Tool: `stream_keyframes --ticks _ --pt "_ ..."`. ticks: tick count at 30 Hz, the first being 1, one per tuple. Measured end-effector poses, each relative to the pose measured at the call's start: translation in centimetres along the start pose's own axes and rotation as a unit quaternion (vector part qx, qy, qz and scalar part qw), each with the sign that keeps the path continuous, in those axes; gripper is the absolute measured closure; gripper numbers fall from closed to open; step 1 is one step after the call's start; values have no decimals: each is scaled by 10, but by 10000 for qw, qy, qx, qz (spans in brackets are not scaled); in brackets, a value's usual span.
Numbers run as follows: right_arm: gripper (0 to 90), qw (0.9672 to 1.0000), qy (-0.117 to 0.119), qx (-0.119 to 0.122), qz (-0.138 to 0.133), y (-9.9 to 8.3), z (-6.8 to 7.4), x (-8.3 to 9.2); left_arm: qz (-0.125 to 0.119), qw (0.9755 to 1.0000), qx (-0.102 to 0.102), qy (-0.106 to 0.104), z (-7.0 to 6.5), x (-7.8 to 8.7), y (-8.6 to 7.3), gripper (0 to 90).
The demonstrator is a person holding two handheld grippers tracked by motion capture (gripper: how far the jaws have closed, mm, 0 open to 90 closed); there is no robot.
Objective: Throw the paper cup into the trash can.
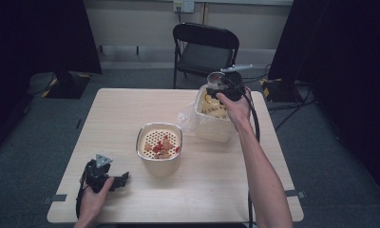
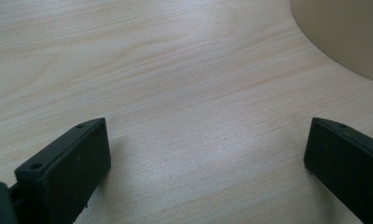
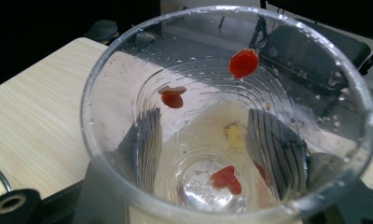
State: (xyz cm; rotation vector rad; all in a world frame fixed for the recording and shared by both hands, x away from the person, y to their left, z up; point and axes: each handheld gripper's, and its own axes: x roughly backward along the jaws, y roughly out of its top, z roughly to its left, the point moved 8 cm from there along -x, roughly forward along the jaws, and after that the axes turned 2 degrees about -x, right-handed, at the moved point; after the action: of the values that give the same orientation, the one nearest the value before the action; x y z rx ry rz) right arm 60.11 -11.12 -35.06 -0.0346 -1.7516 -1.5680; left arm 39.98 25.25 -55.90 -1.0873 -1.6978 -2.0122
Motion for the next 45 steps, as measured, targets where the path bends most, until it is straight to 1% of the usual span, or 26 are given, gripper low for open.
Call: stream_keyframes --ticks 3,4,6,8,9,11,14,17,19,20,21,23,26,28,30,31,32,33,36,37,39,42,43,44,45 --pt "436 9999 -100 -64 41 -3 -5 -3 0 10000 -1 1 0 0 0 0" --pt "380 9998 -140 -143 28 -4 -8 -4 1 10000 -10 13 0 0 0 0" --pt "369 9997 -180 -159 23 -3 -10 -3 0 10000 -2 1 0 0 0 0" --pt "286 9995 -235 -179 66 -4 -13 -3 0 10000 -7 11 0 0 0 0" --pt "275 9994 -279 -177 62 -3 -15 -2 -1 10000 -1 9 0 0 0 0" --pt "198 9994 -279 -195 5 -2 -16 1 0 10000 -5 3 0 0 0 0" --pt "188 9994 -312 -166 10 -3 -17 3 2 10000 -4 3 0 0 0 0" --pt "168 9995 -270 -168 -38 -3 -15 5 4 10000 -13 13 0 0 0 0" --pt "150 9994 -311 -160 -42 -3 -16 6 4 10000 -10 15 0 0 0 0" --pt "142 9995 -279 -158 -56 -3 -16 6 3 10000 -11 12 0 0 0 0" --pt "142 9995 -245 -182 -69 -3 -16 7 3 10000 -11 12 0 0 0 0" --pt "143 9993 -297 -214 -7 -5 -18 7 4 10000 -13 13 0 0 0 0" --pt "147 9994 -259 -232 -47 -8 -17 10 4 10000 -13 12 0 0 0 0" --pt "157 9994 -209 -265 -118 -9 -15 15 5 10000 -12 12 0 0 0 0" --pt "176 9992 -82 -313 -219 -12 -9 23 3 10000 -11 12 0 0 0 0" --pt "175 9995 -92 -244 -158 -15 -7 26 3 10000 -11 8 0 0 0 0" --pt "176 9996 -62 -204 -185 -17 -6 30 6 10000 -13 14 0 0 0 0" --pt "176 9994 -13 -243 -258 -18 -4 34 4 10000 -12 12 0 0 0 0" --pt "172 9994 27 -168 -306 -26 3 47 5 10000 -12 12 0 0 0 0" --pt "173 9995 44 -115 -290 -30 6 51 4 10000 -11 12 0 0 0 0" --pt "173 9996 -4 -7 -270 -39 12 58 4 10000 -11 12 0 0 0 0" --pt "172 9997 19 86 -227 -53 20 69 4 10000 -10 12 0 0 0 0" --pt "173 9996 21 101 -260 -60 24 74 5 10000 -12 14 0 0 0 0" --pt "173 9994 183 178 -252 -72 31 82 3 10000 -7 3 0 0 0 0" --pt "173 9994 183 178 -252 -72 31 82 4 10000 -12 14 0 0 0 0"
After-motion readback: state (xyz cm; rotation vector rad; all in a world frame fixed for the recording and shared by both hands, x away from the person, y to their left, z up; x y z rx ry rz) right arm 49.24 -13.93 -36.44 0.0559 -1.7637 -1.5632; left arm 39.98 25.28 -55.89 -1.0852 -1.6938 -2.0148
